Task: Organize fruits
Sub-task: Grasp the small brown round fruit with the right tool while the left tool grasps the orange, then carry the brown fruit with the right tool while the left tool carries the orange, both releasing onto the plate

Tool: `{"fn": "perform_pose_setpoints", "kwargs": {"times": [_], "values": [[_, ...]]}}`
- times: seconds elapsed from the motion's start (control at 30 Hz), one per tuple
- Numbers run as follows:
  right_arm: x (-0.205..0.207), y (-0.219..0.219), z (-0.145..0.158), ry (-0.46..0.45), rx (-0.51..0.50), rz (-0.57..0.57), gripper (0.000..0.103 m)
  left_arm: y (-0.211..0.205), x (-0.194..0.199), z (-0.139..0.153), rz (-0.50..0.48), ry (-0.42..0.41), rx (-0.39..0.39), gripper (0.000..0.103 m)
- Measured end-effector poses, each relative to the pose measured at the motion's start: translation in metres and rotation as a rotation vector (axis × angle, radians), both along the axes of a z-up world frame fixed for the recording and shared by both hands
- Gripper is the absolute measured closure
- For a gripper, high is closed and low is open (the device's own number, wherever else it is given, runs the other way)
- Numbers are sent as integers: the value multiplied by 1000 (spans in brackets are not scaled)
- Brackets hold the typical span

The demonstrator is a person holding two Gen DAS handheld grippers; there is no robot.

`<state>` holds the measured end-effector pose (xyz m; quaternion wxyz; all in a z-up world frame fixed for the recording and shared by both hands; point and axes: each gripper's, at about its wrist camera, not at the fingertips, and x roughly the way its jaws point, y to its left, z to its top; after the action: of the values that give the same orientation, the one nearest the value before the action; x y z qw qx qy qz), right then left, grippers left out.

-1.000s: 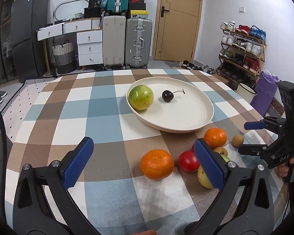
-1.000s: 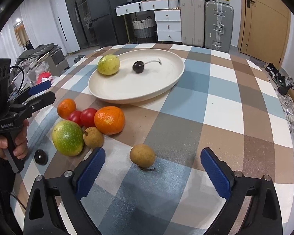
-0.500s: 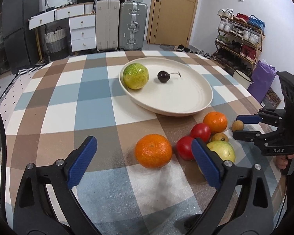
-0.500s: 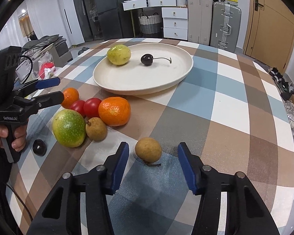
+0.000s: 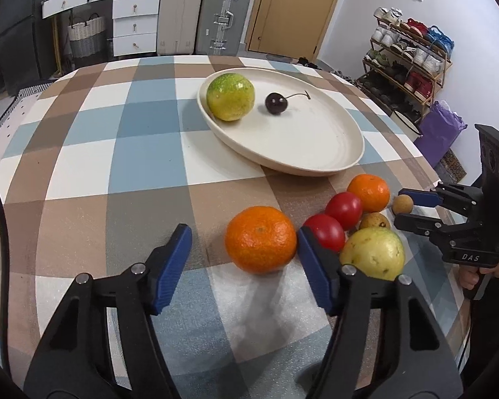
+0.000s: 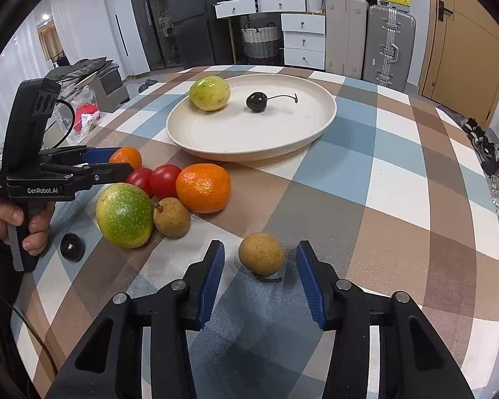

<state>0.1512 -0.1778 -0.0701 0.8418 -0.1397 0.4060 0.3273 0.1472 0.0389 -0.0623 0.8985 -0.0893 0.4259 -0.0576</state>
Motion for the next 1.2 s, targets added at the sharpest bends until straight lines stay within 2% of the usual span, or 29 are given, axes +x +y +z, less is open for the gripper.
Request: {"fn": "perform_pose_setpoints", "kwargs": {"times": [0.07, 0.13, 0.27, 0.4, 1.2], "values": [[0, 1, 0, 1, -1, 2, 56, -2, 1, -1, -5, 0, 5, 50], [-1, 3, -1, -2, -5, 9, 58, -4, 0, -1, -33, -3, -23, 65], [-3, 5, -1, -10, -13, 22, 65, -9, -1, -1, -39, -7, -8, 65], [-4, 6, -1, -20, -19, 26, 76, -9, -2, 1, -35, -20, -9, 65], [-5, 1, 12, -77, 46, 6, 77, -7, -19, 21, -4, -142, 4, 65]]}}
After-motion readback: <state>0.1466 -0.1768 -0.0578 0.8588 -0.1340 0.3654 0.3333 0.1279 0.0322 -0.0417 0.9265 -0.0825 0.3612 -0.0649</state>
